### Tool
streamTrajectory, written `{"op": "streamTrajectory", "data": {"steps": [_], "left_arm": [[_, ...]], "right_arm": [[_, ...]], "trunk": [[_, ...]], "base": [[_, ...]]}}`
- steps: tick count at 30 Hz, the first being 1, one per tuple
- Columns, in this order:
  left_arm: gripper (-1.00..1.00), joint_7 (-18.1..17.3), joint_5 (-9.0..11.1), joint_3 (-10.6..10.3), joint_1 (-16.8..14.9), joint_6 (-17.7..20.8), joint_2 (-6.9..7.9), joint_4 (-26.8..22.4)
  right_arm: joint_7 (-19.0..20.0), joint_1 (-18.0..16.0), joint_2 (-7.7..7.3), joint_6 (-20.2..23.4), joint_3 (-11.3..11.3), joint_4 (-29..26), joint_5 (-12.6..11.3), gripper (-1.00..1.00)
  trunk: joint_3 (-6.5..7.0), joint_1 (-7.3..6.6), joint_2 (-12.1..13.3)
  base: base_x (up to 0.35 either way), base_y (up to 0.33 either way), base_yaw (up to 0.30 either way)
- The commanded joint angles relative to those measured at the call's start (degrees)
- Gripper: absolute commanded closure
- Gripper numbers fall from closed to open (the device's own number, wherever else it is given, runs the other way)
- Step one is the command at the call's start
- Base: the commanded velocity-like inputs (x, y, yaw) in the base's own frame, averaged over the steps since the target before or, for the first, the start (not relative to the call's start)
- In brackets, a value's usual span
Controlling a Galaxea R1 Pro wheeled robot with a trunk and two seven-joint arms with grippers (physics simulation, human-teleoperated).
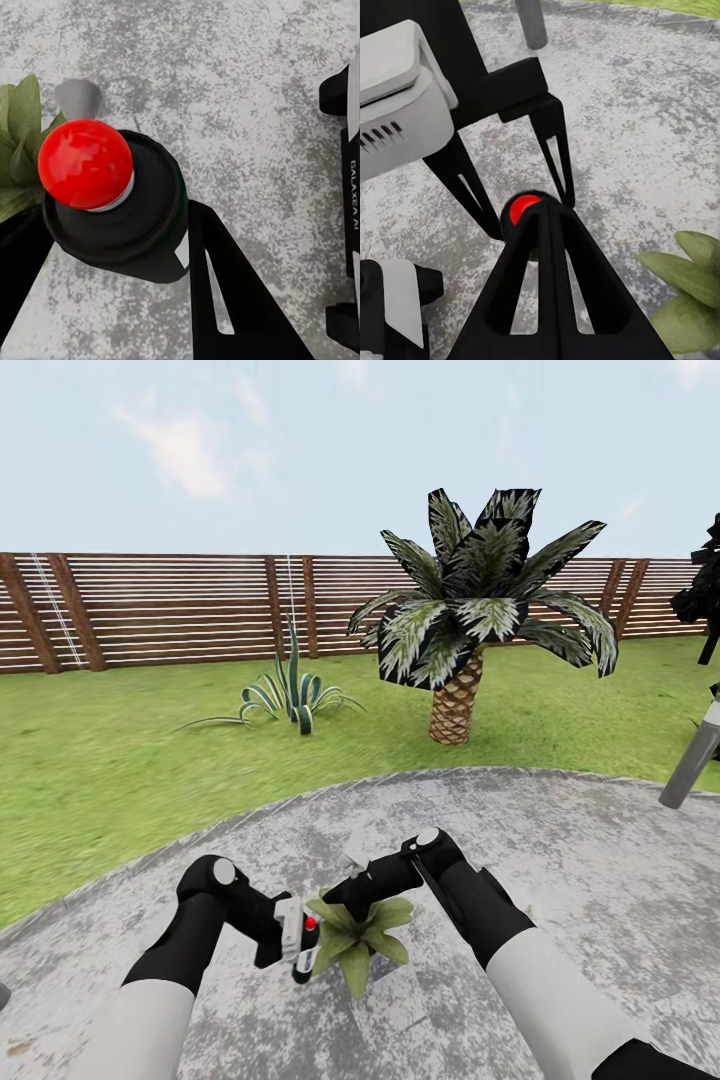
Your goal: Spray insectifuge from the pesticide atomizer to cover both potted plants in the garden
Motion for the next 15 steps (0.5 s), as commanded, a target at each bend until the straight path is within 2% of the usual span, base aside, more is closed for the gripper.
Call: {"op": "streamTrajectory", "data": {"steps": [1,4,6,15], "left_arm": [[1.0,-0.2,0.2,0.2,-0.1,-0.1,-0.09,-0.1],[1.0,-0.2,2.5,0.2,-0.2,-0.1,-0.1,-0.2],[1.0,-0.2,3.2,0.2,-0.2,-0.1,-0.1,-0.2],[1.0,-0.2,3.7,0.2,-0.4,0.1,-0.1,-0.2]], "right_arm": [[0.3,0.0,0.02,0.5,-0.1,-0.1,0.3,1.0],[0.3,0.0,0.02,0.5,-0.1,-0.1,0.3,1.0],[0.3,0.0,0.02,0.5,-0.1,0.0,0.3,1.0],[0.3,0.0,0.02,0.5,-0.1,0.0,0.3,1.0]], "trunk": [[-0.06,-0.01,0.0],[-0.06,-0.01,0.0],[-0.06,-0.01,0.0],[-0.06,-0.01,0.0]], "base": [[0.0,0.0,0.0],[0.0,0.0,0.0],[0.0,0.0,0.0],[0.0,0.0,0.0]]}}
